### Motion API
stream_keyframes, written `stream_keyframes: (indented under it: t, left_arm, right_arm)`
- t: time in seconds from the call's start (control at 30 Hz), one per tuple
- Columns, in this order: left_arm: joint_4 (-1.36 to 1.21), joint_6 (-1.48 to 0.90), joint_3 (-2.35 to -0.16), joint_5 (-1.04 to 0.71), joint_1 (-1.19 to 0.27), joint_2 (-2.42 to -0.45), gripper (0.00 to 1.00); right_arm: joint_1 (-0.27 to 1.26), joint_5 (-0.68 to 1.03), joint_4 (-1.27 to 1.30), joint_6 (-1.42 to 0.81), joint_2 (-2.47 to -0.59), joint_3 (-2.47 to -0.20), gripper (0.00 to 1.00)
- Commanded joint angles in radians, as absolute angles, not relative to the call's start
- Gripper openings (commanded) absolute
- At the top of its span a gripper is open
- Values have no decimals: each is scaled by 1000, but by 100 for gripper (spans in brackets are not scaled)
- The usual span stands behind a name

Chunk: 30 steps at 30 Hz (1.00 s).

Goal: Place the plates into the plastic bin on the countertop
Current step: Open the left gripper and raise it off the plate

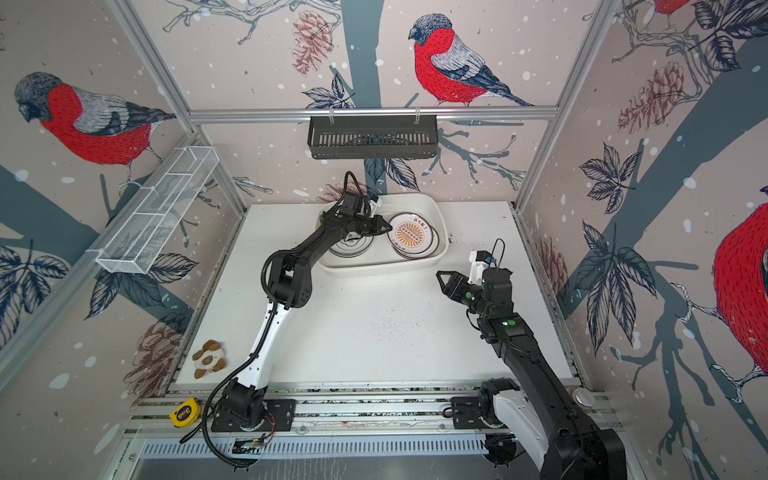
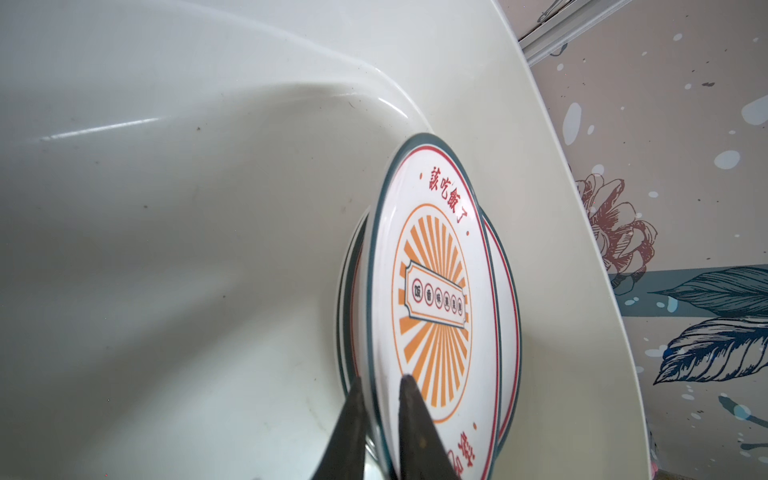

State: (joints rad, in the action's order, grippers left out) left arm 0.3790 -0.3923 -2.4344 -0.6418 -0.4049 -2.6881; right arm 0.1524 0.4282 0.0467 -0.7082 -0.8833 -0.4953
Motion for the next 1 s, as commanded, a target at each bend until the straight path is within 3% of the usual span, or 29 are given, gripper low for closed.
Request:
stream_keyframes:
  t: [0.0,0.67,0.97]
  left_arm:
    - [333,-401,-2436,-640,-411,-2690,19]
    - [343,-390,-2405,-638,-428,-2684,27]
    - [353,-373,-2387,-627,-430,-2660,44]
  right_arm:
    - [152,439,77,-704,-881,-500,57]
    - [152,437,79,-707,-867,-489,57]
    - [152,439,83,-706,-858,-487,57]
